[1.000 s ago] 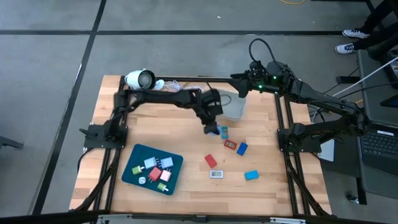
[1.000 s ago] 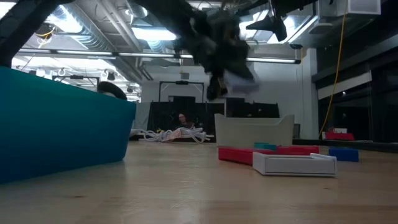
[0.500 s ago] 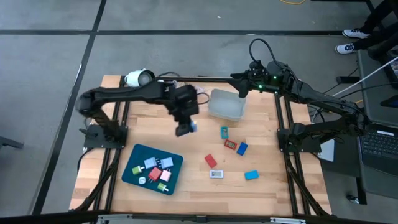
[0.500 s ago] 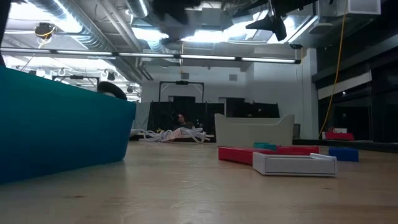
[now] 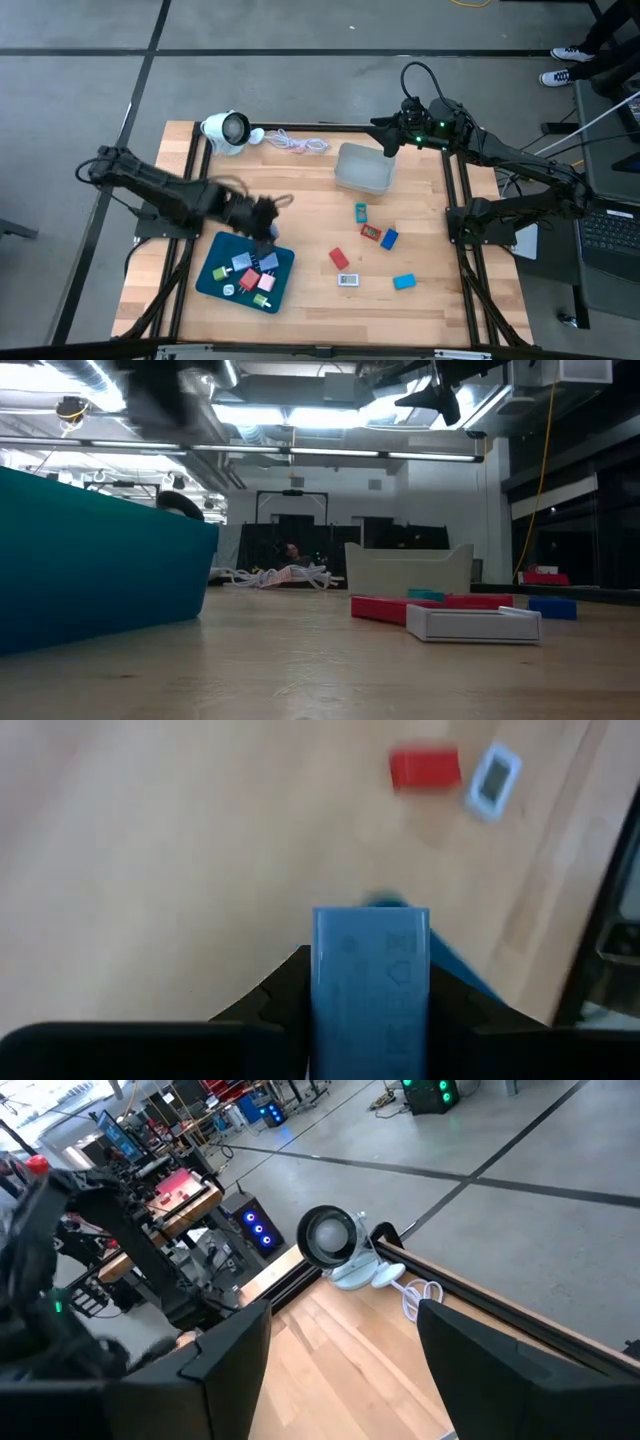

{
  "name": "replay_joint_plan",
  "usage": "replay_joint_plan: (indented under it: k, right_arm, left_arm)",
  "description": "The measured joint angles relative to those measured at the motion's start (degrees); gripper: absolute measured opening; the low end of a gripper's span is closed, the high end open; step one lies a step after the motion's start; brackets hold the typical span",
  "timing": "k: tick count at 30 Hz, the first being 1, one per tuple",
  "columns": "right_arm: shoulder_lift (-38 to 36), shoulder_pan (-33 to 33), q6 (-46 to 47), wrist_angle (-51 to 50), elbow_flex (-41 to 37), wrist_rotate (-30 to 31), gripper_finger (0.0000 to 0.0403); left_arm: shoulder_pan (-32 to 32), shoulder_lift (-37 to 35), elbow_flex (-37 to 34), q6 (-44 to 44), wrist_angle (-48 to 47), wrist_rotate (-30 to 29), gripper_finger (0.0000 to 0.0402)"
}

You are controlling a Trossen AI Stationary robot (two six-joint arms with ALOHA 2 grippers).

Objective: Pick & Place Office items
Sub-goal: Put the blue charger adapter into the blue bin, then put the top red digital clock into the gray bin

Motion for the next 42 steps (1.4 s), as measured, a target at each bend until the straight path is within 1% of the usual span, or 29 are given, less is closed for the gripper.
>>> replay_joint_plan:
  k: [3,6,9,13,16,19,23,25,28,32,34,36,39,42]
  right_arm:
    - [0.0,0.0,0.8,-0.1,0.0,-0.2,0.0257]
    - [0.0,0.0,0.9,-0.1,0.0,-0.5,0.0257]
    - [0.0,0.2,1.0,-0.2,0.0,-1.1,0.0257]
    - [0.0,1.2,4.0,-0.7,0.0,-3.5,0.0257]
    - [0.2,3.6,5.8,-2.2,0.0,-4.9,0.0257]
    - [1.1,7.2,7.6,-5.3,0.0,-4.1,0.0257]
    - [3.3,12.0,10.9,-7.7,0.0,-2.0,0.0257]
    - [4.6,14.8,12.5,-8.5,0.0,-0.5,0.0257]
    - [6.7,19.4,13.1,-9.9,0.0,3.8,0.0257]
    - [9.3,23.7,14.4,-11.4,0.0,5.8,0.0257]
    - [10.6,25.9,15.9,-12.0,0.0,6.8,0.0257]
    - [11.9,28.2,16.9,-13.9,0.0,7.4,0.0257]
    - [14.4,31.4,19.0,-17.4,0.0,8.7,0.0257]
    - [16.7,33.9,21.1,-19.3,0.0,12.4,0.0257]
  left_arm:
    - [-6.4,-0.6,-5.6,-9.4,5.6,-1.1,0.0109]
    - [-10.9,-0.7,-8.2,-16.3,7.9,-3.9,0.0109]
    - [-13.4,-0.7,-9.9,-20.0,8.3,-7.3,0.0109]
    - [-16.1,-0.7,-13.4,-24.4,9.5,-8.5,0.0109]
    - [-18.9,-0.7,-17.5,-28.4,12.4,-8.7,0.0109]
    - [-21.7,-0.7,-22.8,-33.4,18.7,-8.8,0.0109]
    - [-24.2,-0.7,-28.3,-39.3,27.2,-12.3,0.0109]
    - [-25.0,-0.7,-30.0,-41.4,29.4,-14.6,0.0126]
    - [-24.9,-0.8,-31.3,-44.8,30.2,-16.7,0.018]
    - [-24.6,-1.2,-31.1,-44.4,30.3,-17.7,0.0244]
    - [-24.6,-2.1,-30.9,-44.2,30.3,-20.1,0.0265]
    - [-24.6,-3.9,-30.3,-43.2,32.0,-24.9,0.0279]
    - [-24.6,-7.2,-29.8,-42.0,33.2,-31.9,0.0287]
    - [-24.6,-11.1,-29.9,-38.8,33.8,-35.8,0.0287]
